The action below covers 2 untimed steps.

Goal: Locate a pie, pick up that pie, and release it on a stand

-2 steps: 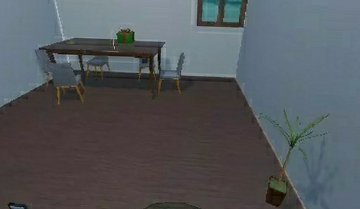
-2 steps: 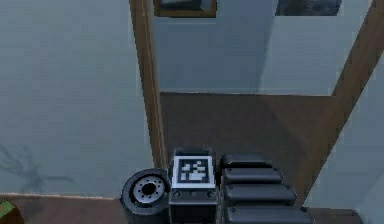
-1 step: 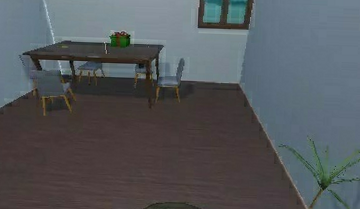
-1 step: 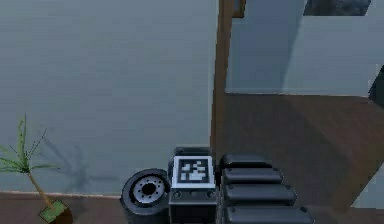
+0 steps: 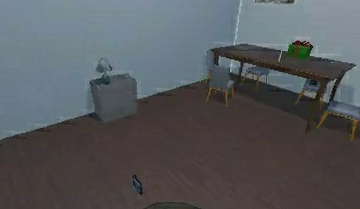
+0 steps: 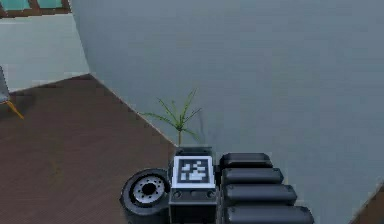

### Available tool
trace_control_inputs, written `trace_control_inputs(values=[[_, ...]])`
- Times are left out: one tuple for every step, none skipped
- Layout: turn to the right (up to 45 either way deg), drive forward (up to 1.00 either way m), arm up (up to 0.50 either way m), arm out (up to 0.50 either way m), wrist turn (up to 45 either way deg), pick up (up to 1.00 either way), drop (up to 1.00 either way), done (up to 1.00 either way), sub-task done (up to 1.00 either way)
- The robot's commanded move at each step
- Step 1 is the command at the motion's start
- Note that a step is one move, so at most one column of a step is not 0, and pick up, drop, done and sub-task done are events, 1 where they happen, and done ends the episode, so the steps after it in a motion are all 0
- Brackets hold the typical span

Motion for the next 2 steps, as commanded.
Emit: trace_control_inputs(values=[[-39.0, 0.0, 0.0, 0.0, 0.0, 0.0, 0.0, 0.0, 0.0], [0.0, 1.0, 0.0, 0.0, 0.0, 0.0, 0.0, 0.0, 0.0]])
